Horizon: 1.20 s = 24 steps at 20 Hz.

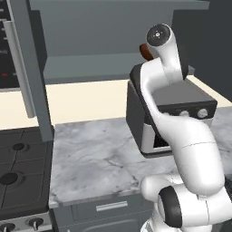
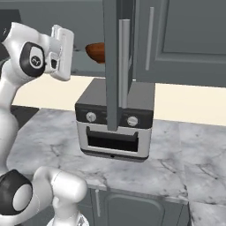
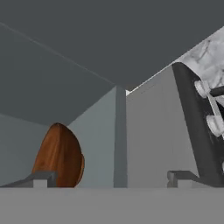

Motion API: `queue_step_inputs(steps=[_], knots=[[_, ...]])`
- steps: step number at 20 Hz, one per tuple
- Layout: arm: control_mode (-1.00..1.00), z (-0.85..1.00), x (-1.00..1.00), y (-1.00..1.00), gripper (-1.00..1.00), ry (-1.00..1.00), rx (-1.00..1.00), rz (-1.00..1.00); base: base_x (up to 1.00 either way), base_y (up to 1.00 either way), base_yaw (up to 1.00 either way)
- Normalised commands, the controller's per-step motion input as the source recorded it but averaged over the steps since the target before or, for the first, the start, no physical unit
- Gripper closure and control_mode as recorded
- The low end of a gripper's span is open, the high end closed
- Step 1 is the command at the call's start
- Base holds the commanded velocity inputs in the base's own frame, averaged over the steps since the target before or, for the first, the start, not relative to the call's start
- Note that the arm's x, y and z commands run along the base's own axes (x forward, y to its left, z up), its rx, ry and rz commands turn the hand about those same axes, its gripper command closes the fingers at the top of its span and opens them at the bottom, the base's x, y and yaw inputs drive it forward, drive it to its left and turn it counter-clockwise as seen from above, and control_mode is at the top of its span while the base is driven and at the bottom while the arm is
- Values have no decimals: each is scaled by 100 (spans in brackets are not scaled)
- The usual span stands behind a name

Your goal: Take the smaller bowl and place it next to the appetizer plate on the dining counter , and place the larger bowl next to the plate with cooked food.

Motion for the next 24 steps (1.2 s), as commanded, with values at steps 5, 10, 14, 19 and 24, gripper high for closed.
queue_step_inputs(steps=[5, 10, 14, 19, 24], knots=[[-100, -3, 64, 0, -100, 0, 11, 0, 0, 0, 0], [-100, 0, 70, 0, -100, 0, 1, 0, 0, 0, 0], [-100, 0, 84, 0, -100, 0, 2, 0, 0, 0, 0], [-100, 0, 66, -11, -100, 3, 3, -2, 0, 0, 0], [-100, 0, 40, -13, -100, 1, 0, -8, 0, 0, 0]])
